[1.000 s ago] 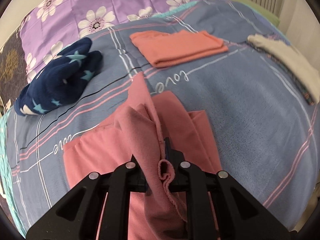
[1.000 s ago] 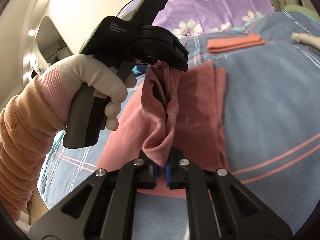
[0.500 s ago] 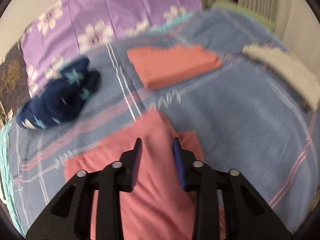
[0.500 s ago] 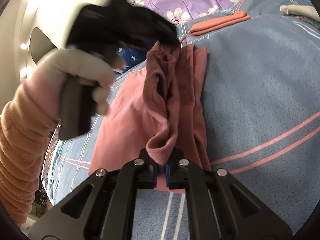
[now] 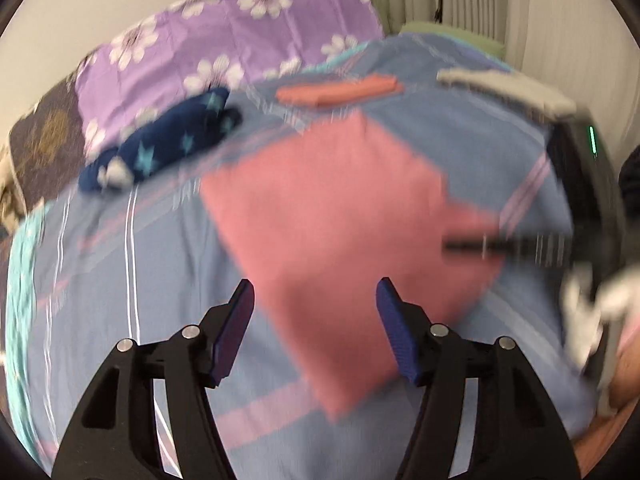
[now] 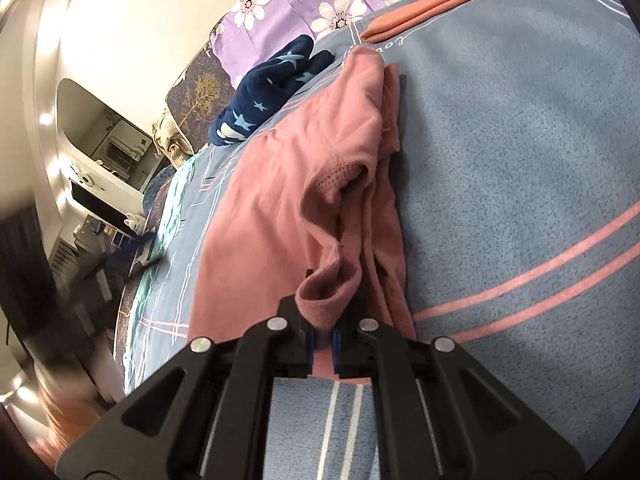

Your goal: Fold small clothes

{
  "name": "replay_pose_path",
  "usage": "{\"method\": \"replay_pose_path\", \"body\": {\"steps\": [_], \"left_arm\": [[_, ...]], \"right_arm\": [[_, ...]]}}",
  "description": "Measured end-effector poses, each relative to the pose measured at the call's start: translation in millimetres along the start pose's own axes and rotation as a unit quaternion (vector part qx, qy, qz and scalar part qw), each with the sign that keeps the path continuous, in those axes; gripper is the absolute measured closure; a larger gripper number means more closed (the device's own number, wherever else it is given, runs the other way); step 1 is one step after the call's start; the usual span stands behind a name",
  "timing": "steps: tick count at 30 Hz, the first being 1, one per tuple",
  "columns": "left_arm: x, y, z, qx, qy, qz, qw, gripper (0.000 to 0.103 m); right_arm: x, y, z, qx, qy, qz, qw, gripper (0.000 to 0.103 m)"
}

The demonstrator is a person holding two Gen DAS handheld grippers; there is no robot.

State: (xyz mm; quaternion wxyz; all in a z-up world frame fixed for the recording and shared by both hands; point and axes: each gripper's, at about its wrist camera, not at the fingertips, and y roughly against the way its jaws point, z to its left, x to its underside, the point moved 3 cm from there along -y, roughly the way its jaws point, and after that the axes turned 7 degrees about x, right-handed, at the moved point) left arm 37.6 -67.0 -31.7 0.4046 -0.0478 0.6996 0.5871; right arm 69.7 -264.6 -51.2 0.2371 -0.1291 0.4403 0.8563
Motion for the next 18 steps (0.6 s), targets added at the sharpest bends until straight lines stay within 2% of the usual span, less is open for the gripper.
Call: {"method": "replay_pose_path", "body": {"steps": [2, 4, 9, 11, 13, 18], "left_arm": [[27.6, -0.6, 4.0, 0.014, 0.031, 0.014, 0.9993, 0.039], [40.9, 1.0, 5.6, 0.027, 0.052, 0.011, 0.9982, 0.039], [43.1, -4.3, -1.5, 0.033, 0.045, 0.002, 0.9984, 0.039], [41.0, -10.9, -6.7, 0.015, 0.036, 0.003, 0.9992, 0.039], [39.5, -17.3, -8.8, -0.019, 0.022, 0.003, 0.9996, 0.039], [46.2, -18.7, -4.7, -0.031, 0.035, 0.003, 0.9989, 0.039]], "right_arm": [[-0.1, 2.3, 1.0, 0.001, -0.001, 0.002, 1.0, 0.097], [0.2, 3.0, 0.6, 0.004, 0.0, 0.002, 1.0, 0.097], [-5.5, 6.5, 4.2, 0.004, -0.002, -0.001, 1.0, 0.097], [-9.7, 9.8, 6.2, -0.001, -0.005, -0.006, 1.0, 0.097], [-10.2, 16.4, 6.1, -0.002, -0.006, -0.012, 1.0, 0.097], [-4.1, 19.6, -7.3, -0.001, -0.026, 0.0, 1.0, 0.097]]}}
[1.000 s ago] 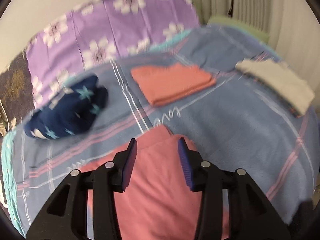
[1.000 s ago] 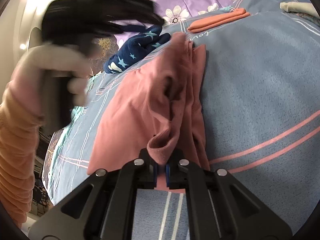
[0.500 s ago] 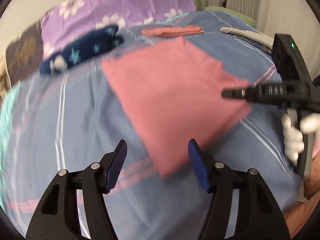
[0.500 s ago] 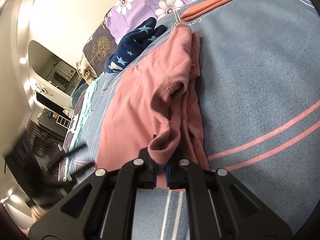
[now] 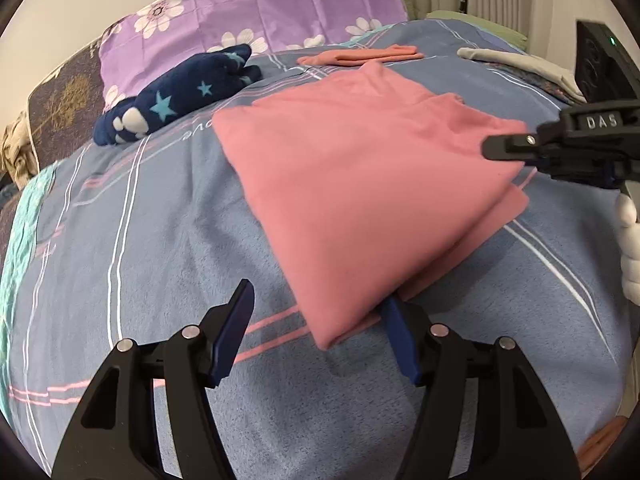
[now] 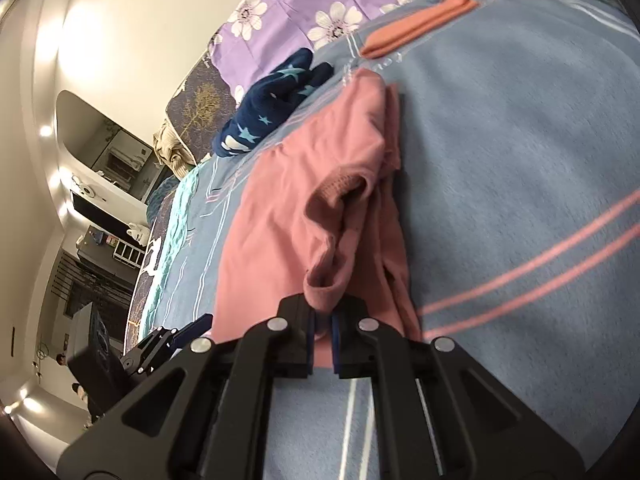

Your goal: Fold small clothes

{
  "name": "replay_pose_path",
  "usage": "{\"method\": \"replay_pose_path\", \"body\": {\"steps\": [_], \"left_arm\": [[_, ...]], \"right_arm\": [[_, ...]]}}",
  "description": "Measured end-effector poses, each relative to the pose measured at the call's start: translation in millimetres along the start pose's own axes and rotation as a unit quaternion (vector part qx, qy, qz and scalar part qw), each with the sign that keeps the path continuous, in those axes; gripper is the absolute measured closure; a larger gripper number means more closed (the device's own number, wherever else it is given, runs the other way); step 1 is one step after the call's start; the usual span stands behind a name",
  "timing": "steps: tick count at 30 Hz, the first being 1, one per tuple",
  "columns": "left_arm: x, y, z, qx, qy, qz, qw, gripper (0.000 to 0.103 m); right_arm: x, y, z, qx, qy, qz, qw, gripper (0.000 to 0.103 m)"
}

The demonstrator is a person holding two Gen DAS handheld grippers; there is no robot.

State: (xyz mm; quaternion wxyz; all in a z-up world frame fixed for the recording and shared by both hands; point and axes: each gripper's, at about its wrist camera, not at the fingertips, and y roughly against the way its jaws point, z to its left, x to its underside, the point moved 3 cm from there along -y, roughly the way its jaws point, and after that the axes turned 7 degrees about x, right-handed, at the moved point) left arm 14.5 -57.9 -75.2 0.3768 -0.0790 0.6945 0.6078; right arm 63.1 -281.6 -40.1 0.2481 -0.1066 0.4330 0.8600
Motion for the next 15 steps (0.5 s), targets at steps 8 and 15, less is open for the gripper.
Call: {"method": "replay_pose_path", "body": {"steps": [8, 15], "left_arm": [[9.3, 9.3, 21.3, -0.012, 0.049, -0.008, 0.9987, 0.037], [22.9, 11.3, 31.5, -0.001, 0.082, 0.002, 0.9967, 0.037]], "right_arm": [[3.3, 7.0, -6.0, -0.035, -0.03, 0.005, 0.999, 0.098], [15.0, 6.7, -18.2, 0.012, -0.01, 0.022, 1.0, 0.098]]}}
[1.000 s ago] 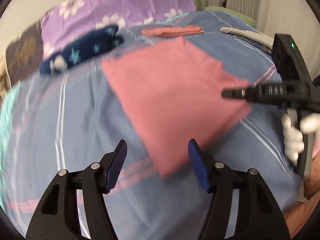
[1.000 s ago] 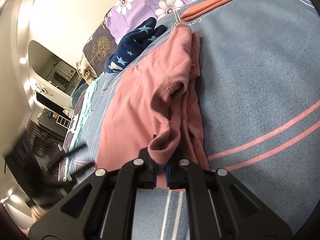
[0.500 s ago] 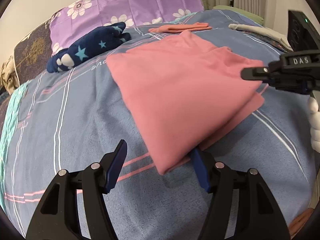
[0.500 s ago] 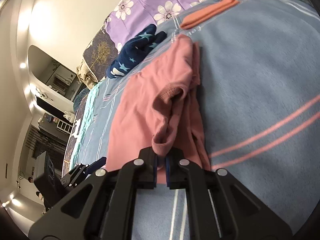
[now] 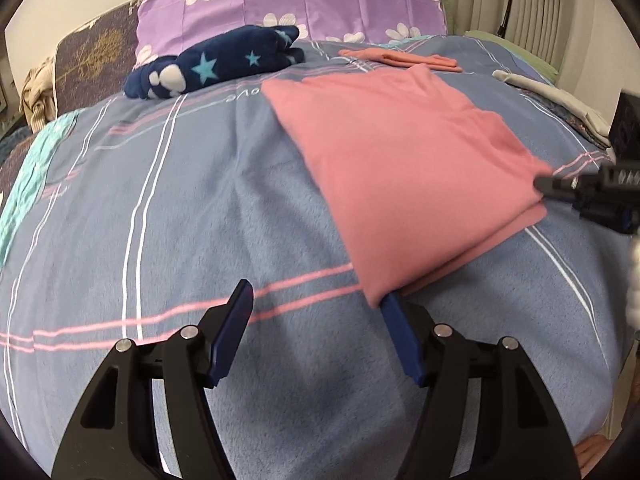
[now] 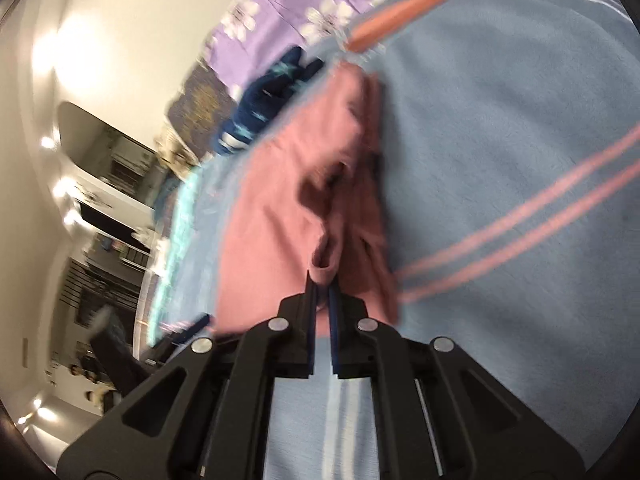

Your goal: Fold small clothes

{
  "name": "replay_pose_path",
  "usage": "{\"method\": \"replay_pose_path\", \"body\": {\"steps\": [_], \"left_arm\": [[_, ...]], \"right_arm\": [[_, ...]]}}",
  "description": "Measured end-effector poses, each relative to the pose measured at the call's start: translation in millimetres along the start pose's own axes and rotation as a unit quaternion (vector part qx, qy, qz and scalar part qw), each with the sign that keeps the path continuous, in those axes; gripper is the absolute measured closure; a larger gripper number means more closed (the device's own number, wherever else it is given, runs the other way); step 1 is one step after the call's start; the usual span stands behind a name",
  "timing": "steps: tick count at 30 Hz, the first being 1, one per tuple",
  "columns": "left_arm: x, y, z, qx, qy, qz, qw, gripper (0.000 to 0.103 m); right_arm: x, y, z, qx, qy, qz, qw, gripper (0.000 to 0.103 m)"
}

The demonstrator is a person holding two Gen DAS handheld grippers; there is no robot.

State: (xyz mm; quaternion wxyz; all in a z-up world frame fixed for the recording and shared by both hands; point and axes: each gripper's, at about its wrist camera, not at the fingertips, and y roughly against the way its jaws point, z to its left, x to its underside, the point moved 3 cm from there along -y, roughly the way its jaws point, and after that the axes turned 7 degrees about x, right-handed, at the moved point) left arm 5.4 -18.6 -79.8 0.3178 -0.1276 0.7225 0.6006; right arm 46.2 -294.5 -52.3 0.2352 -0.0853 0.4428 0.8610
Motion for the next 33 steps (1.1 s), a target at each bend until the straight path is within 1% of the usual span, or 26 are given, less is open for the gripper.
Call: {"method": "replay_pose_path", "body": {"steps": [1, 2, 3, 4, 5, 6, 7, 8, 9, 10, 11, 13, 14, 15, 16, 18, 19, 21, 22, 24, 26, 27, 28, 29, 31, 33], "left_arm": [[1.3, 1.3, 1.0, 0.005, 0.003, 0.0, 1.0, 0.044], [2.3, 4.7, 1.3, 0.017, 0.007, -0.004, 0.9998, 0.052], [2.1, 10.2, -0.3, 0.056, 0.015, -0.008, 0.9983, 0.075], [1.1, 15.6, -1.4, 0.086, 0.021, -0.011, 0.996, 0.093], [-0.8, 21.7, -3.3, 0.104, 0.025, -0.015, 0.9941, 0.096], [-6.3, 31.8, -5.6, 0.122, 0.024, -0.028, 0.9918, 0.096], [-11.5, 38.4, -7.5, 0.134, 0.021, -0.04, 0.9899, 0.096], [-15.3, 41.6, -9.2, 0.142, 0.019, -0.047, 0.9887, 0.096], [-22.5, 44.5, -12.3, 0.152, 0.015, -0.058, 0.9865, 0.096], [-28.3, 42.8, -15.9, 0.155, 0.011, -0.064, 0.9858, 0.096], [-31.1, 38.5, -20.0, 0.153, 0.005, -0.064, 0.9862, 0.096], [-34.7, 15.9, -28.9, 0.153, -0.003, -0.043, 0.9872, 0.096], [-31.7, -3.3, -32.7, 0.154, -0.001, -0.018, 0.9879, 0.096], [-28.1, -16.2, -31.1, 0.148, 0.001, 0.002, 0.989, 0.095], [-22.4, -27.9, -31.5, 0.141, 0.004, 0.019, 0.9898, 0.095], [-15.6, -32.2, -30.9, 0.148, 0.012, 0.004, 0.9889, 0.095], [-15.2, -31.0, -30.0, 0.154, 0.014, 0.005, 0.988, 0.094], [-14.5, -29.8, -29.4, 0.162, 0.013, 0.009, 0.9867, 0.094], [-13.7, -29.8, -30.0, 0.161, 0.008, 0.01, 0.987, 0.094], [-13.7, -30.5, -33.3, 0.152, -0.003, 0.01, 0.9884, 0.093], [-14.6, -31.2, -39.7, 0.14, -0.015, 0.01, 0.99, 0.093], [-15.7, -30.7, -40.4, 0.135, -0.021, 0.009, 0.9906, 0.092], [-15.1, -30.0, -41.3, 0.132, -0.024, 0.008, 0.9909, 0.092], [-13.6, -28.3, -40.2, 0.132, -0.024, 0.008, 0.9909, 0.092], [-13.6, -27.4, -38.7, 0.135, -0.02, 0.008, 0.9906, 0.092], [-13.0, -26.3, -37.8, 0.137, -0.018, 0.006, 0.9904, 0.091]], "right_arm": [[3.7, -4.9, -7.1, 0.005, -0.007, 0.011, 1.0, 0.098], [5.7, -6.5, -11.3, 0.001, -0.012, 0.017, 1.0, 0.098], [5.8, -4.3, -12.4, -0.003, -0.011, 0.019, 1.0, 0.098], [5.2, -1.9, -11.8, 0.0, -0.006, 0.017, 1.0, 0.098], [2.3, 4.3, -9.6, 0.01, 0.004, 0.008, 1.0, 0.097], [0.3, 9.2, -7.8, 0.019, 0.012, -0.001, 1.0, 0.094], [-4.2, 17.8, -2.7, 0.038, 0.028, -0.02, 0.999, 0.094], [-7.6, 23.4, 2.1, 0.046, 0.04, -0.033, 0.998, 0.094], [-12.8, 30.7, 12.0, 0.049, 0.059, -0.051, 0.996, 0.094], [-15.0, 33.8, 17.7, 0.046, 0.07, -0.059, 0.995, 0.094], [-17.2, 34.9, 26.1, 0.041, 0.083, -0.065, 0.994, 0.094], [-19.3, 30.0, 42.5, 0.028, 0.113, -0.071, 0.991, 0.094], [-18.0, 25.8, 45.7, 0.02, 0.123, -0.069, 0.99, 0.094], [-17.0, 15.2, 47.5, 0.017, 0.13, -0.057, 0.99, 0.094], [-15.8, 6.0, 44.6, 0.026, 0.129, -0.043, 0.99, 0.094], [-11.3, -15.2, 27.8, 0.068, 0.113, -0.009, 0.991, 0.094], [-8.9, -23.5, 15.9, 0.072, 0.1, 0.006, 0.992, 0.099], [-10.6, -20.4, 6.0, 0.042, 0.076, 0.012, 0.996, 0.099], [-16.9, -12.4, 4.0, 0.028, 0.066, 0.008, 0.997, 0.099], [-28.9, 0.5, 6.8, 0.028, 0.07, -0.019, 0.997, 0.09], [-48.9, 13.7, 10.3, 0.032, 0.074, -0.048, 0.996, 0.078], [-61.1, 15.6, 12.2, 0.027, 0.074, -0.051, 0.996, 0.077], [-70.7, 12.2, 16.6, 0.022, 0.076, -0.05, 0.996, 0.074], [-81.5, 7.2, 18.7, 0.022, 0.077, -0.047, 0.996, 0.069], [-109.6, -11.1, 15.2, 0.032, 0.068, -0.035, 0.997, 0.061], [-131.5, -31.1, 11.1, 0.045, 0.056, -0.024, 0.997, 0.061]]}}
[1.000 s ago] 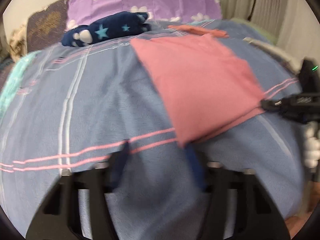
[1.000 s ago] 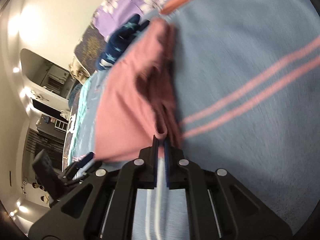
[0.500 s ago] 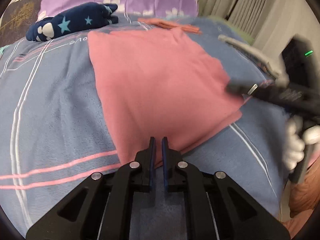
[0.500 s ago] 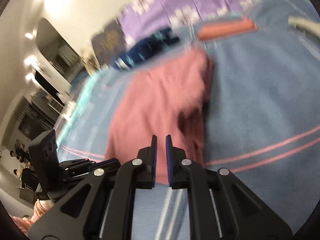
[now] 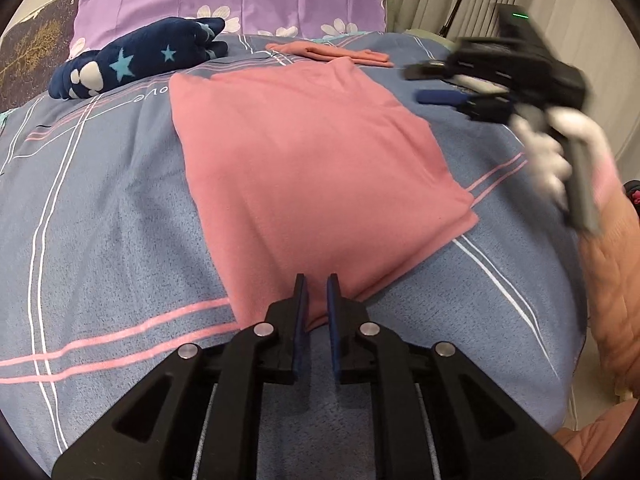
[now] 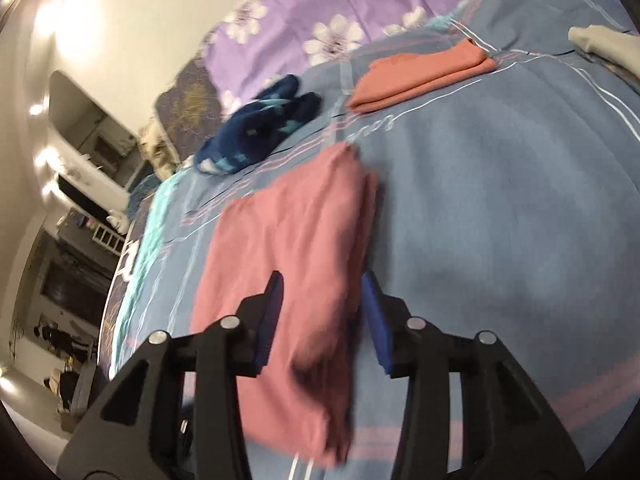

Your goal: Fold small clothes

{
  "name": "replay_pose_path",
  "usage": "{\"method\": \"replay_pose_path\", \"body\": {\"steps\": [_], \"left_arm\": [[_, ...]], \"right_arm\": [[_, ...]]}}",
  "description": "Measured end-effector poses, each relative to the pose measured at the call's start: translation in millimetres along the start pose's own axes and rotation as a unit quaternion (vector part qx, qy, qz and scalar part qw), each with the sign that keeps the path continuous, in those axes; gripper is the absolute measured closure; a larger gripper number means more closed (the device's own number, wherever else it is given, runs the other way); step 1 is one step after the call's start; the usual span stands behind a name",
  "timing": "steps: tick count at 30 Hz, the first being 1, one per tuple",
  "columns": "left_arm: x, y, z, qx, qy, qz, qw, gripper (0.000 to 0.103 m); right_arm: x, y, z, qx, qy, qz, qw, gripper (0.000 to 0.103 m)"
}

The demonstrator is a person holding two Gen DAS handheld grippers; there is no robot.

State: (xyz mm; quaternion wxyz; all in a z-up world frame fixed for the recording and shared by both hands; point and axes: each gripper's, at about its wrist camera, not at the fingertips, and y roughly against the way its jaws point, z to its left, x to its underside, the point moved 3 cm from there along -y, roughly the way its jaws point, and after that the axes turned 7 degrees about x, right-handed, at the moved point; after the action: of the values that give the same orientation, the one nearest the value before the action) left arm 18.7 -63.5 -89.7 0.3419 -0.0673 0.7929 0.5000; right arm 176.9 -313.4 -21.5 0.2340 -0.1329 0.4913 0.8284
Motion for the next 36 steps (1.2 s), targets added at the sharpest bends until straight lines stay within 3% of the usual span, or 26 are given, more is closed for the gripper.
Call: {"method": "replay_pose_path", "body": {"steps": [4, 7, 8, 9, 12, 16, 18, 21, 24, 26, 27, 28, 29, 30, 32, 36], "left_arm": [[0.7, -0.1, -1.0, 0.0, 0.0, -0.001, 1.0, 0.091], [-0.4, -1.4, -0.2, 0.003, 0.002, 0.0, 1.0, 0.091], [-0.2, -1.4, -0.6, 0.004, 0.003, 0.0, 1.0, 0.091], [-0.6, -1.5, -0.1, 0.006, 0.004, 0.001, 1.0, 0.091], [-0.5, -1.9, 0.2, 0.007, 0.004, 0.001, 1.0, 0.091], [0.1, -1.6, -0.2, 0.006, 0.003, -0.001, 1.0, 0.091], [0.9, -1.4, -0.3, 0.006, 0.003, -0.004, 1.0, 0.091], [0.4, -1.5, -0.2, 0.008, 0.004, -0.002, 1.0, 0.091], [0.6, -1.3, 0.8, 0.011, 0.006, -0.003, 0.9999, 0.091], [1.3, -0.3, 0.6, 0.011, 0.006, -0.005, 0.9999, 0.091], [1.8, 0.1, 0.3, 0.01, 0.005, -0.007, 0.9999, 0.091], [2.3, 0.1, -0.1, 0.009, 0.004, -0.007, 0.9999, 0.091], [2.4, 0.1, -0.3, 0.009, 0.003, -0.008, 0.9999, 0.091], [2.6, -0.1, -0.8, 0.008, 0.001, -0.007, 0.9999, 0.091], [2.8, 0.1, -0.7, 0.008, 0.001, -0.008, 0.9999, 0.091], [2.3, 1.9, -0.1, 0.007, 0.003, -0.008, 0.9999, 0.09]], "right_arm": [[-27.7, -44.4, -6.2, 0.033, -0.011, 0.031, 0.999, 0.06], [-38.5, -60.0, 3.1, -0.019, -0.012, 0.039, 0.999, 0.063], [-41.6, -58.0, 7.3, -0.032, -0.006, 0.033, 0.999, 0.086], [-46.9, -51.0, 13.7, -0.045, 0.008, 0.011, 0.999, 0.095], [-55.7, -34.6, 14.7, -0.047, 0.012, -0.046, 0.998, 0.102], [-56.9, -55.9, -13.4, 0.016, -0.016, -0.016, 1.0, 0.099], [-49.5, -46.2, -19.5, -0.001, -0.027, -0.019, 0.999, 0.099], [-27.8, -14.5, 9.6, -0.045, 0.034, -0.031, 0.998, 0.099], [19.0, 15.1, 59.1, -0.083, 0.146, -0.027, 0.985, 0.099], [43.5, 17.3, 64.3, -0.038, 0.18, -0.018, 0.983, 0.088], [57.2, 7.1, 53.5, 0.04, 0.177, -0.006, 0.983, 0.087], [63.6, -2.5, 41.7, 0.089, 0.167, 0.007, 0.982, 0.089], [71.7, -15.9, 22.7, 0.101, 0.14, 0.024, 0.985, 0.092], [74.3, -14.3, 12.1, 0.07, 0.117, 0.007, 0.991, 0.092], [74.4, -6.4, 5.5, 0.066, 0.099, 0.012, 0.993, 0.097], [73.9, 13.9, 12.2, 0.092, 0.101, -0.01, 0.991, 0.09]]}}
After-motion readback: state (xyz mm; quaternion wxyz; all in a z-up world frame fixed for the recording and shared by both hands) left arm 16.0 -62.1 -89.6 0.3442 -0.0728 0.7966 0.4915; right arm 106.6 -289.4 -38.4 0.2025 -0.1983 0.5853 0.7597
